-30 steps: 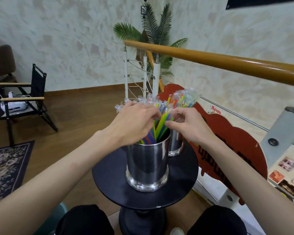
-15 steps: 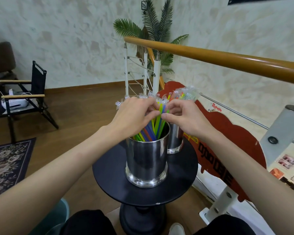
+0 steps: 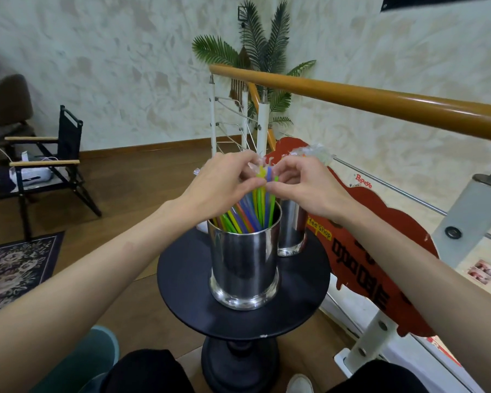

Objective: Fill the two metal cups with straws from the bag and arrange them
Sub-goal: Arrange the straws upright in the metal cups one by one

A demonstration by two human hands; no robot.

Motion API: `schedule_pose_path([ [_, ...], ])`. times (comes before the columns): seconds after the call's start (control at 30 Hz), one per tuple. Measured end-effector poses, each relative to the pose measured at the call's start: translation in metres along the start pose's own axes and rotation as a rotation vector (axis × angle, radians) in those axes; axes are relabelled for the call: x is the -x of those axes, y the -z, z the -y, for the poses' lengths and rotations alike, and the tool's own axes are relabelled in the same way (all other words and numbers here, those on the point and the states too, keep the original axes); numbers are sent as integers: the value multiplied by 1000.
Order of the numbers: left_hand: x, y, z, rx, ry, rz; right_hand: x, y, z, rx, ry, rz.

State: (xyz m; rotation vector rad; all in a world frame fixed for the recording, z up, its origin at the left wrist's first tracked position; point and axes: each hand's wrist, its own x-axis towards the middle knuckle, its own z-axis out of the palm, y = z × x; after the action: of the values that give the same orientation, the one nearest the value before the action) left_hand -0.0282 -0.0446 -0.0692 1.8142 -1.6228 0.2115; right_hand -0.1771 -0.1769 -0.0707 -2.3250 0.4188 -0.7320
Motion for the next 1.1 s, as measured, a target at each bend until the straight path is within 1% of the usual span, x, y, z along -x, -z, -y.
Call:
schedule_pose_path([
  [0.23, -1, 6, 4, 98, 20, 49, -2, 7, 9, 23, 37, -13],
  [0.33, 0, 7, 2, 130, 21, 56, -3, 8, 13, 41, 15, -9],
  [0.47, 1, 6, 2, 159, 29, 73, -2, 8, 18, 28, -38, 71],
  [0.6, 1, 8, 2, 164, 31, 82, -2, 9, 16, -81, -71, 128],
  [0.83, 0, 10, 4, 206, 60, 78, 3, 15, 16, -136, -28, 218],
  [0.97, 0, 11, 6, 212, 79, 108, 5, 13, 16, -132, -52, 211],
  [1.1, 0, 10, 7, 233, 82, 129, 5, 7, 15, -48, -31, 159],
])
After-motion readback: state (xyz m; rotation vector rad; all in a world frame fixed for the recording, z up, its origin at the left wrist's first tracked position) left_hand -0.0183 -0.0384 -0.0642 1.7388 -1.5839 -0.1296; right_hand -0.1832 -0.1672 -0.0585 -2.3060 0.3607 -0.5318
